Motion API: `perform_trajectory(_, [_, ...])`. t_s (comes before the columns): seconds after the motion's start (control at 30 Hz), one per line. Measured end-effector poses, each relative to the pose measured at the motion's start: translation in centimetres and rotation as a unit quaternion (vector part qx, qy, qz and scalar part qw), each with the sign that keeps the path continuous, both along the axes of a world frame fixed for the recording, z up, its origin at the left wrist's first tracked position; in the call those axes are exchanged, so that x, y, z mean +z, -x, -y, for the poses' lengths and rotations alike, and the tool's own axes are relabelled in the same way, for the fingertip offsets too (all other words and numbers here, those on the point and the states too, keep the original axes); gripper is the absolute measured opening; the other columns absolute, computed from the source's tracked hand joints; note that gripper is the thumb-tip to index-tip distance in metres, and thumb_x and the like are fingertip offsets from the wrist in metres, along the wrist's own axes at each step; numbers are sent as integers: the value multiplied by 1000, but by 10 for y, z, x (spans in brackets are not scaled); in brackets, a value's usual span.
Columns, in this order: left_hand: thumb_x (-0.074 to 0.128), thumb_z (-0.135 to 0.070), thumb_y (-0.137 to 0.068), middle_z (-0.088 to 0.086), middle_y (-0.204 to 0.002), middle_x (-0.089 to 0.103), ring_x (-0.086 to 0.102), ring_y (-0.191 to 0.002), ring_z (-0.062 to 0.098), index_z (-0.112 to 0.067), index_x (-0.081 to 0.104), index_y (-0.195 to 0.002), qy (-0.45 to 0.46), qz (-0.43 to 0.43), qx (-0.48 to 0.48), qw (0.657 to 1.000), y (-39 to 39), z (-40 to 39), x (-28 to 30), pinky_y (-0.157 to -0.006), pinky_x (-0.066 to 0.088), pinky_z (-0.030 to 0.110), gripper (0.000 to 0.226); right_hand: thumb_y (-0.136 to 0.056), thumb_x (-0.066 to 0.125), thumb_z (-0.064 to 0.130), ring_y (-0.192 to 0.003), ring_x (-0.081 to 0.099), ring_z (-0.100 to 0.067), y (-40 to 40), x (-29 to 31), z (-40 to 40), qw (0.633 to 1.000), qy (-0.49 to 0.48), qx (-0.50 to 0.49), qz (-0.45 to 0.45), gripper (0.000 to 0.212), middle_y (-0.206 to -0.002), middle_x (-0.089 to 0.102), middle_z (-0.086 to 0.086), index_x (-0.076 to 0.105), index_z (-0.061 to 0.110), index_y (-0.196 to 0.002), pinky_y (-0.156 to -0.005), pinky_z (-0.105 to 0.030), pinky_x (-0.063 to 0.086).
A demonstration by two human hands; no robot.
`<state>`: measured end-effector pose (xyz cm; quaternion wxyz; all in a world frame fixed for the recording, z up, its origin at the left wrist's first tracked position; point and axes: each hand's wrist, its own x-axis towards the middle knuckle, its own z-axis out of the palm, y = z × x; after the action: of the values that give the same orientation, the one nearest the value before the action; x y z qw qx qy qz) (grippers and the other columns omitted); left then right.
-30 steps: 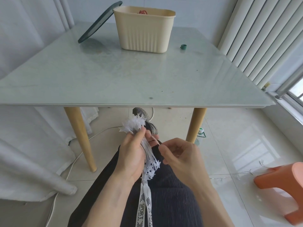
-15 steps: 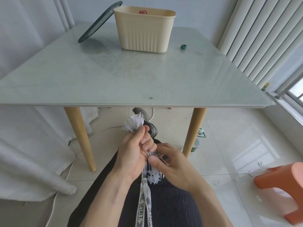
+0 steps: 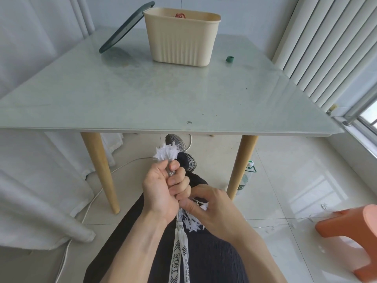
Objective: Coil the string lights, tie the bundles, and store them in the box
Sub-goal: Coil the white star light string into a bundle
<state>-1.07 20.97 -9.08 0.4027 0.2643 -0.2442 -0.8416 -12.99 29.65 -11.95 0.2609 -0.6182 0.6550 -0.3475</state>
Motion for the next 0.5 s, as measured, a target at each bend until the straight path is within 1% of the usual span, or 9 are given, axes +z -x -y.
perform_trajectory(0.03, [40,-28,-80,-5,-55,18,6,-47,13,-17,39,-67,0,-1,4,1000,-2,1,0,-45,9,27,17,-89,66,56,-93,61,-7,2,0,1,1000,-3,-5,-9,33,-91,68,14,75,25,-97,-77,-17,45])
perform_trajectory(0.1, [36,-26,-86,-5,-55,19,9,-43,11,-18,38,-67,-3,-12,13,1000,-6,5,2,-43,10,26,22,-82,76,52,-97,59,-1,8,-1,1,999,-12,-21,-22,29,-95,67,17,75,28,-98,-81,-15,45])
perform_trajectory(0.2, [37,-28,-85,-5,-55,20,17,-38,8,-18,38,-66,3,-31,24,999,-12,11,3,-42,12,25,21,-77,82,49,-91,61,2,20,-7,-2,998,-45,-41,-3,26,-92,69,18,74,32,-94,-80,-15,49])
perform_trajectory(0.23, [38,-30,-82,-5,-55,20,18,-38,8,-18,39,-66,7,-36,26,999,-14,12,3,-43,12,26,20,-75,82,53,-88,62,2,24,-10,-3,997,-62,-46,18,29,-90,69,17,73,33,-94,-77,-14,49])
perform_trajectory(0.3, [39,-32,-79,-5,-56,21,18,-39,8,-18,41,-66,10,-45,27,999,-16,13,2,-44,11,26,19,-68,78,67,-81,60,2,31,-15,-6,993,-89,-57,50,46,-87,66,16,68,37,-101,-71,-13,46])
perform_trajectory(0.37, [38,-33,-80,-5,-55,22,19,-39,8,-17,41,-67,12,-51,27,998,-17,14,0,-45,11,27,21,-63,73,77,-72,56,1,38,-20,-8,991,-107,-60,59,58,-83,63,13,65,38,-105,-67,-15,44])
perform_trajectory(0.4, [37,-32,-83,-5,-55,22,19,-40,8,-17,41,-67,15,-51,29,998,-17,14,0,-45,11,27,22,-65,73,76,-64,53,0,41,-21,-8,990,-113,-57,61,55,-77,62,12,65,35,-100,-64,-17,42])
perform_trajectory(0.47, [32,-29,-92,-6,-55,23,18,-41,8,-18,40,-69,31,-38,40,998,-17,15,1,-46,12,26,27,-73,74,66,-53,44,-1,47,-22,-11,989,-122,-55,56,39,-60,56,15,61,29,-79,-55,-16,36])
perform_trajectory(0.5, [29,-27,-96,-6,-56,23,17,-42,8,-19,40,-71,41,-29,48,998,-17,16,2,-46,13,26,29,-77,75,59,-51,43,-1,52,-23,-13,989,-127,-62,51,35,-56,55,17,59,28,-72,-54,-15,35])
